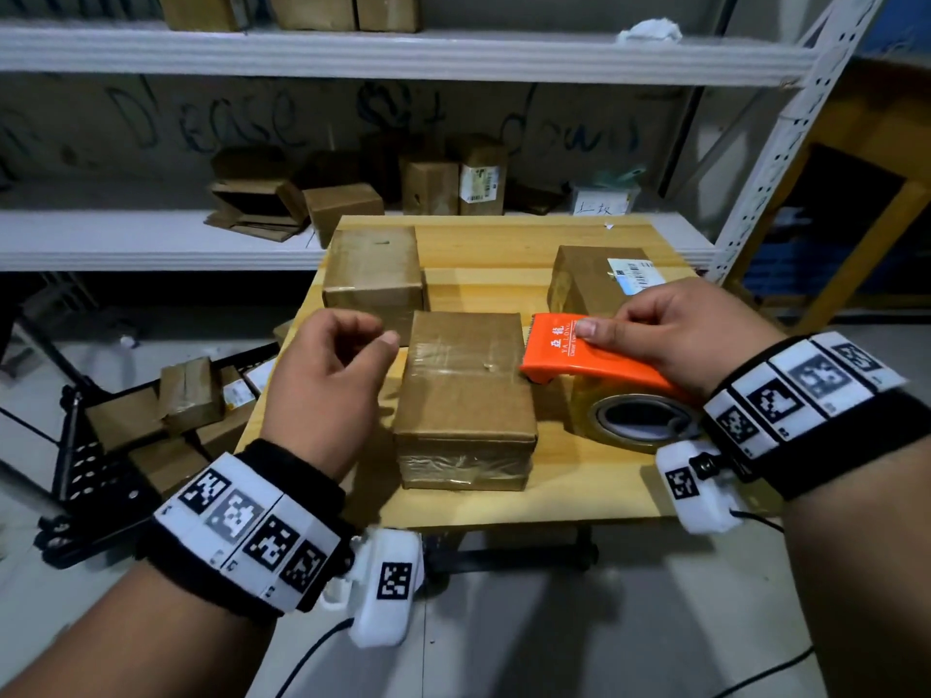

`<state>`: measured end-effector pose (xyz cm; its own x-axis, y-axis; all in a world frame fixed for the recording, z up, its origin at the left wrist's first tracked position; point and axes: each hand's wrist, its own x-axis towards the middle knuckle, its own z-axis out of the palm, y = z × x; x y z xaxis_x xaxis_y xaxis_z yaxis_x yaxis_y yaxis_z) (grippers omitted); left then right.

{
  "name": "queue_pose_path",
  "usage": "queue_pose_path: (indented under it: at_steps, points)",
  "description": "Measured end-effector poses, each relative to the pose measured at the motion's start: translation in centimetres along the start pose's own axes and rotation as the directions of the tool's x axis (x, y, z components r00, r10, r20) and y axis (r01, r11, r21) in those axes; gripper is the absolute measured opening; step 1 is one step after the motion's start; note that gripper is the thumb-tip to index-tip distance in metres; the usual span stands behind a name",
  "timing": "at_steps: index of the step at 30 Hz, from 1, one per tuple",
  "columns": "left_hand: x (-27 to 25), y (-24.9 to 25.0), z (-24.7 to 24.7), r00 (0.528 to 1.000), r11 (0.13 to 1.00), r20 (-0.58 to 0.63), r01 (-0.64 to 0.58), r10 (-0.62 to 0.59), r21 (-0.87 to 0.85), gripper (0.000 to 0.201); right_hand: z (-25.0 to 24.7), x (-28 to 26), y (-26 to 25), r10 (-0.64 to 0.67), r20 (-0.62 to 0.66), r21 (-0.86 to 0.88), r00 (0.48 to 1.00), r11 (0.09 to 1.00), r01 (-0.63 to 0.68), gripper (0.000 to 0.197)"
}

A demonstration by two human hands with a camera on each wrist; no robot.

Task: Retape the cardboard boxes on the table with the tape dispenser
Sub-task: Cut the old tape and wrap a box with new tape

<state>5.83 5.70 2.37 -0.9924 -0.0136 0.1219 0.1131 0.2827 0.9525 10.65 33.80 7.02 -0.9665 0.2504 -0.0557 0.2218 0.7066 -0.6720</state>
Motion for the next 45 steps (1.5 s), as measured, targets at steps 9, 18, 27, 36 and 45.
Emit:
queue_pose_path:
  at_steps: [9, 18, 27, 36, 45]
  points:
    - [-2.6, 1.8, 1.6, 0.843, 0.503, 0.518, -0.515, 0.148, 0.694, 0.125, 1.6, -0.9, -1.1, 0.016, -0.023, 0.026, 1.0, 1.0, -0.015, 0.054]
    - [-3.0, 0.5, 2.5, 0.833, 0.352, 0.519, -0.553, 0.193, 0.755, 0.111, 1.6, -1.2, -1.3, 0.043, 0.008, -0.003, 0.999, 0.999, -0.043, 0.052]
    - [-2.2, 0.0, 2.5, 0.836, 0.379, 0.513, -0.546, 0.194, 0.747, 0.108, -0.1, -1.5, -0.1, 0.071, 0.102, -0.008, 0.992, 0.997, -0.071, 0.057]
    - [-2.3, 0.0, 2.5, 0.829, 0.375, 0.514, -0.558, 0.218, 0.741, 0.107, -0.9, -2.4, 0.9, 0.071, 0.11, -0.022, 0.991, 0.997, -0.069, 0.055]
    - [-2.4, 0.0, 2.4, 0.837, 0.405, 0.502, -0.545, 0.217, 0.734, 0.108, -1.4, -2.9, 1.5, 0.08, 0.104, 0.005, 0.991, 0.997, -0.081, 0.056]
